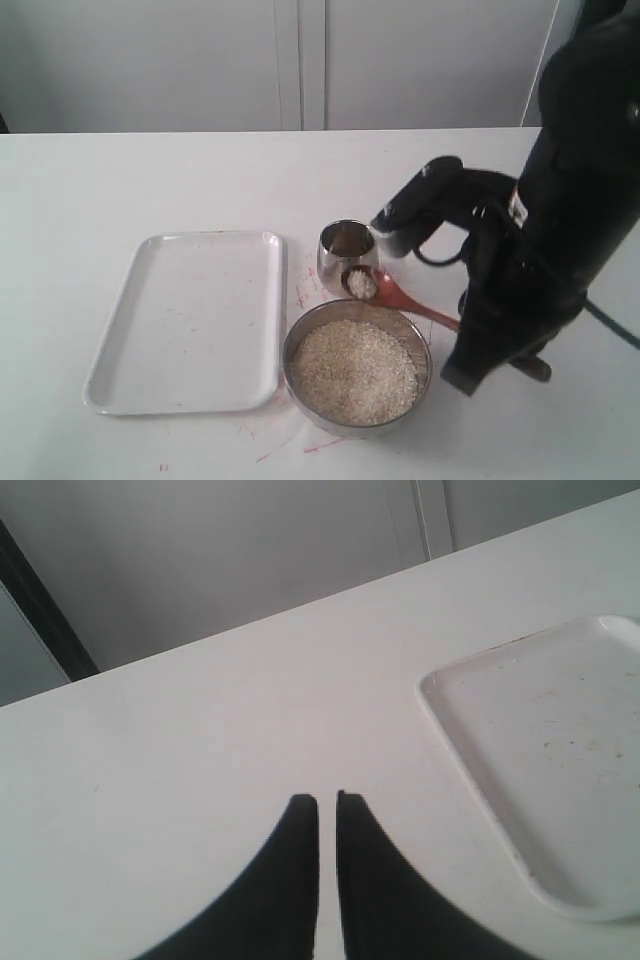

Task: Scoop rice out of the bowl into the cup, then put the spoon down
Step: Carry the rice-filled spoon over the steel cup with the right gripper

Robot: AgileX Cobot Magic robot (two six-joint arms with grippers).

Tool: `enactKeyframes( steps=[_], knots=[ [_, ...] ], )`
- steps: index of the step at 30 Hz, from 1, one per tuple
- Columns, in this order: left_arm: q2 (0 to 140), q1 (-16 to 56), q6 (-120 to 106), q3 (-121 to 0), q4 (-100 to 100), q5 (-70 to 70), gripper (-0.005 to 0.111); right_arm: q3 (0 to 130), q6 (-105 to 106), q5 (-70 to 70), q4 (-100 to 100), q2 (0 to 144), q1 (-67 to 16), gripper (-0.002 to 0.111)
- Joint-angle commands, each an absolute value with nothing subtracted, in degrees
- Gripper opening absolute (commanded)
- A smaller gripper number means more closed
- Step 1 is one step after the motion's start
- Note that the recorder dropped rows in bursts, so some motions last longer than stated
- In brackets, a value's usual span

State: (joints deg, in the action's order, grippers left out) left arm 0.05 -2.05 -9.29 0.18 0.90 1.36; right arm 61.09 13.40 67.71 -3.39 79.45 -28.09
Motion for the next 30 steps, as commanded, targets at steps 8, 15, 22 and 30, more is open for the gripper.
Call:
enactKeyframes(
  steps=[8, 15, 22, 30],
  knots=[
    [0.0, -2.0, -9.2, 0.0, 0.5, 1.2, 0.014, 76.5, 18.2, 70.0, 0.9, 89.5, -15.2, 0.0],
    [0.0, -2.0, -9.2, 0.0, 0.5, 1.2, 0.014, 82.6, 18.2, 70.0, -3.4, 97.6, -15.7, 0.0],
    [0.0, -2.0, -9.2, 0.0, 0.5, 1.2, 0.014, 82.7, 17.8, 70.0, -14.1, 100.1, -21.3, 0.0],
    [0.0, -2.0, -9.2, 0.0, 0.5, 1.2, 0.014, 82.7, 16.0, 68.9, -22.4, 100.8, -25.6, 0.0]
  ],
)
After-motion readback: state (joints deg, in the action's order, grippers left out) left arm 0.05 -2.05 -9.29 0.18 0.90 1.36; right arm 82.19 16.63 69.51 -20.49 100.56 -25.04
